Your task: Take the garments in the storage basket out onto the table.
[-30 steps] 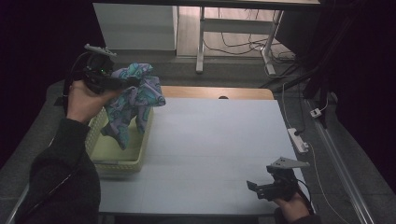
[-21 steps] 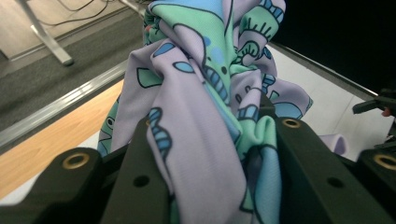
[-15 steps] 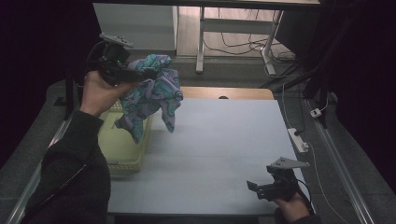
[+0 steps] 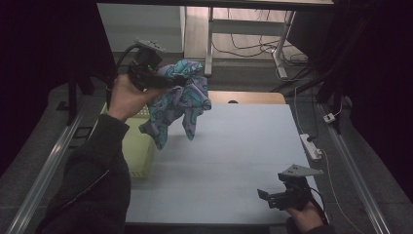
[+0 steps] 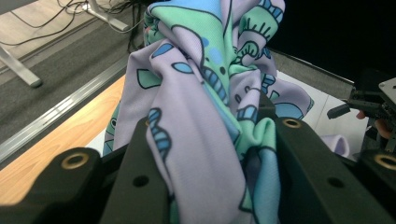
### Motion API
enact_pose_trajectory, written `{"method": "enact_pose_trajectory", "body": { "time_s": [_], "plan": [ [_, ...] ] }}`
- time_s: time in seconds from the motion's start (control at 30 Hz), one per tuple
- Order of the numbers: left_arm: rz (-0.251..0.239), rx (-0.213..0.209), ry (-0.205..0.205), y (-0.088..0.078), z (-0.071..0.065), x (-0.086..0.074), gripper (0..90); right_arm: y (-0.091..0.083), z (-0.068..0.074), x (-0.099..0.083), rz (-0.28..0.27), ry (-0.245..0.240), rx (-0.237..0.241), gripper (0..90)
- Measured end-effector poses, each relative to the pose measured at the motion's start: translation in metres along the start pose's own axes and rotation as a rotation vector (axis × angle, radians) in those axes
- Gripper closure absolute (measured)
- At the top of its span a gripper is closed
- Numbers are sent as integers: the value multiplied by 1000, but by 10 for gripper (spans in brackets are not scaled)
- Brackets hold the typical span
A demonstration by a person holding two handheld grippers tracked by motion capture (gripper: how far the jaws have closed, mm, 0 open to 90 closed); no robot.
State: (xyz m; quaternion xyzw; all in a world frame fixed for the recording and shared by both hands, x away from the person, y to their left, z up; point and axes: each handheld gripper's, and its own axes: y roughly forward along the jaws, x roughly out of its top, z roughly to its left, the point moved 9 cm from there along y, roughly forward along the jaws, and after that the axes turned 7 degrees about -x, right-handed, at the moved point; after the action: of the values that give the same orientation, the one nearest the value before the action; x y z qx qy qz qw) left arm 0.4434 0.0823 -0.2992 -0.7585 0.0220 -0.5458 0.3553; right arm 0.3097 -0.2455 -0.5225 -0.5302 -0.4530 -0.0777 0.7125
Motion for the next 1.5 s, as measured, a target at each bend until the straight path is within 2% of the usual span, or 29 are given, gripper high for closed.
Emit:
{"method": "enact_pose_trajectory", "body": {
  "time_s": [0.37, 0.83, 1.03, 1.23, 1.5],
  "plan": [
    [29, -32, 44, 37, -13, 3, 694, 0, 0, 0, -2, -6, 1, 0],
    [48, -67, 59, 86, -21, -4, 693, -1, 1, 0, -3, -12, 3, 0],
    [62, -70, 55, 106, -21, -13, 692, -1, 1, 0, 0, -11, 5, 0],
    [88, -70, 61, 126, -19, -29, 688, -1, 2, -1, 2, -16, 6, 0],
    [119, -83, 33, 149, -13, -54, 686, 0, 2, -1, 0, -20, 5, 0]
  ]
}}
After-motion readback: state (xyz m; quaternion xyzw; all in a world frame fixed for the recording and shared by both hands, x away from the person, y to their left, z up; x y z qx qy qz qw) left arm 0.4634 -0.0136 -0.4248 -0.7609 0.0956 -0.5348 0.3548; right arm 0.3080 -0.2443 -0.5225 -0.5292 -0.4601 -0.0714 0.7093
